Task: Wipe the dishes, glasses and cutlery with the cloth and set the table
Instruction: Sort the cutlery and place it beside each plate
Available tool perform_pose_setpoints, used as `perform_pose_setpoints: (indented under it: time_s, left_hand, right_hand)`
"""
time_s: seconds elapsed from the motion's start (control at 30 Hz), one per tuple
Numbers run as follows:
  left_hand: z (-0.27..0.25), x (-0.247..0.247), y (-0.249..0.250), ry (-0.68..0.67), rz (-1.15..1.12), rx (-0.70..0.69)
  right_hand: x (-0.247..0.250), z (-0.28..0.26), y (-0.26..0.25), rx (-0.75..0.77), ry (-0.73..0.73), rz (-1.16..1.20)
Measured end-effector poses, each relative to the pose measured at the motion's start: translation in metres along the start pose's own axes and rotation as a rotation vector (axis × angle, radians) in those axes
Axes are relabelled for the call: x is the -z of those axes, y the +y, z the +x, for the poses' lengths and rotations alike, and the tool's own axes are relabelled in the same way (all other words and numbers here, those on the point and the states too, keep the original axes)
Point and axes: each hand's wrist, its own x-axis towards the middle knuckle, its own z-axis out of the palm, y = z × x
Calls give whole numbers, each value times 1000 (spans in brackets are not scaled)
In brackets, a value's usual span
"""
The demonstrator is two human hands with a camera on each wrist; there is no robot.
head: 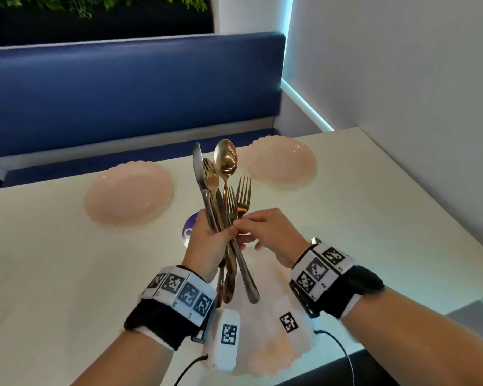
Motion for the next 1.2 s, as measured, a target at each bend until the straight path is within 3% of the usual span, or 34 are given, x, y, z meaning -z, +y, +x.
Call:
perform_pose_setpoints:
  time_s: [0.13, 0.3, 0.4, 0.53, 0.63, 0.77, 0.97, 1.2]
  left_hand:
    - [-9, 49, 4, -16, 65, -49]
    - [-17, 133, 9, 58, 65, -18]
    - [-24, 181, 14, 91, 107, -12]
    - [-34, 219, 15, 76, 122, -15]
    - [-38, 232, 12, 48, 114, -25]
    - [-45, 237, 8, 18, 96, -19]
    - [-49, 240, 2, 35, 91, -2]
    - [-49, 237, -1, 36, 89, 3]
  right_hand:
    - [-48, -12, -14, -52, 40, 87]
    - [-96, -21, -28, 74, 251, 60]
    - [-121, -27, -13, 43, 123, -170]
    - [-172, -43, 34, -162, -106, -375]
    - [-194, -38, 59, -222, -122, -518]
    - [-204, -34, 68, -192, -136, -695]
    - [-207, -36, 76, -194, -2, -946]
    - [-202, -51, 79, -131, -61, -1108]
